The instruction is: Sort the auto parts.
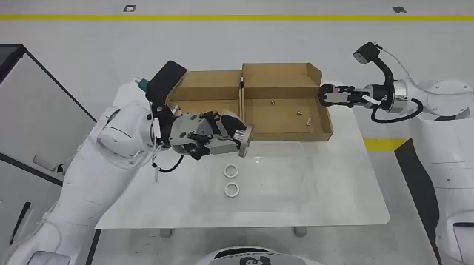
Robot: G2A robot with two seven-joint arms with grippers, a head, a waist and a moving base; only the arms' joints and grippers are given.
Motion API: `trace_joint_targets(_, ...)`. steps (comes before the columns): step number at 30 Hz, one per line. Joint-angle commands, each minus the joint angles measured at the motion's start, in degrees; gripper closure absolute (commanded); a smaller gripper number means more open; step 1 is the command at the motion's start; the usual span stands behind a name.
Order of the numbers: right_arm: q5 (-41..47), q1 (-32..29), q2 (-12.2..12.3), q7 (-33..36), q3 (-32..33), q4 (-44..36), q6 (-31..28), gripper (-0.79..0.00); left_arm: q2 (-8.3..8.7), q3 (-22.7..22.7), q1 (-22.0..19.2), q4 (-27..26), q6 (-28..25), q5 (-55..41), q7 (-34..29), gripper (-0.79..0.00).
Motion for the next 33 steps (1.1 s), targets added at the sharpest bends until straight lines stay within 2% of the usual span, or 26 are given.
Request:
trace_joint_targets(1,0.0,0.0,0.0,0.0,0.0,0.0,0.0,-0.785,0.35,-0.4,-0.7,-0.5,0.0,-0.2,0.0,0.0)
trace_joint_targets(15,0.0,0.0,0.0,0.0,0.0,0.0,0.0,-0.785,0.36,-0.2,-0.3,-1.2,0.7,0.0,1.5,0.0)
trace_joint_targets(19,0.0,0.0,0.0,0.0,0.0,0.0,0.0,-0.785,-0.36,1.0,-0.3,-2.2,0.0,-5.2,6.3,0.0)
trace_joint_targets(23,0.0,0.0,0.0,0.0,0.0,0.0,0.0,-0.785,-1.28,1.4,-0.9,-2.3,0.0,-11.2,7.7,0.0)
trace_joint_targets(33,0.0,0.0,0.0,0.0,0.0,0.0,0.0,-0.785,-4.14,-0.1,-0.8,-1.6,0.0,-27.6,0.3,0.0)
